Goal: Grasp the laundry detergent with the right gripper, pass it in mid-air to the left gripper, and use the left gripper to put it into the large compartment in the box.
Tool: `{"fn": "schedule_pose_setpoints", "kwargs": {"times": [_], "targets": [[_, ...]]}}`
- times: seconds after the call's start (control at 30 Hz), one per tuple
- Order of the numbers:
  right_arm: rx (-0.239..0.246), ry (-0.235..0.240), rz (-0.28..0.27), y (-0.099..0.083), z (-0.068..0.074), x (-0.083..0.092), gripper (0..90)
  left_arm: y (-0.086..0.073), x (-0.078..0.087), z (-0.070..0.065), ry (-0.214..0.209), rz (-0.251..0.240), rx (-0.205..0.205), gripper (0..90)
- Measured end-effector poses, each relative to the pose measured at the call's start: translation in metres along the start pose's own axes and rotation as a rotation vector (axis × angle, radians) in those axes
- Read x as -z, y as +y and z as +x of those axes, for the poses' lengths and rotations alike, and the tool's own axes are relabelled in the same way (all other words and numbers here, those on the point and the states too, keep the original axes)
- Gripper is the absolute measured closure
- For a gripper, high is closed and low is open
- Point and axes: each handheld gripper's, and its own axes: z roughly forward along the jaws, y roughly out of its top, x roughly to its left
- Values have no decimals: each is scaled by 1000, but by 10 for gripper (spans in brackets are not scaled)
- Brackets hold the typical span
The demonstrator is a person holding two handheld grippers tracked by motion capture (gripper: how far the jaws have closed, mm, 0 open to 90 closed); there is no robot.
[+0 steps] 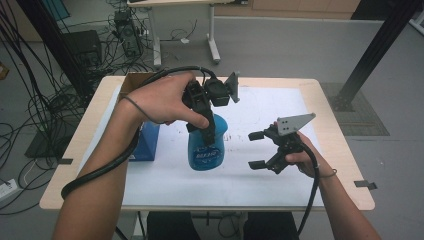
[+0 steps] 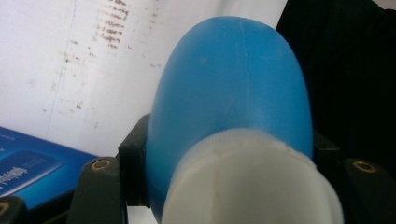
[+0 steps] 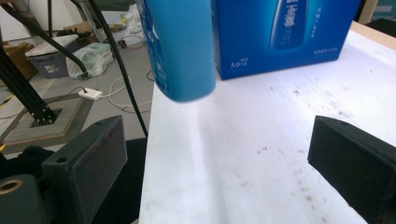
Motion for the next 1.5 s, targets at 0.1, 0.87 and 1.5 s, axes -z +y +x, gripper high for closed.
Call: {"fn": "schedule_pose_setpoints", "kwargs": {"times": [0.1, 0.87, 1.5], "targets": [[-7, -15, 32, -4, -1, 8, 47, -3, 2, 1, 3, 1, 3, 373], [-67, -126, 184, -22, -15, 55, 50, -22, 11, 9, 5, -26, 57, 372], [-80, -146, 189, -26, -16, 62, 49, -30, 16, 17, 11, -33, 88, 372]]}}
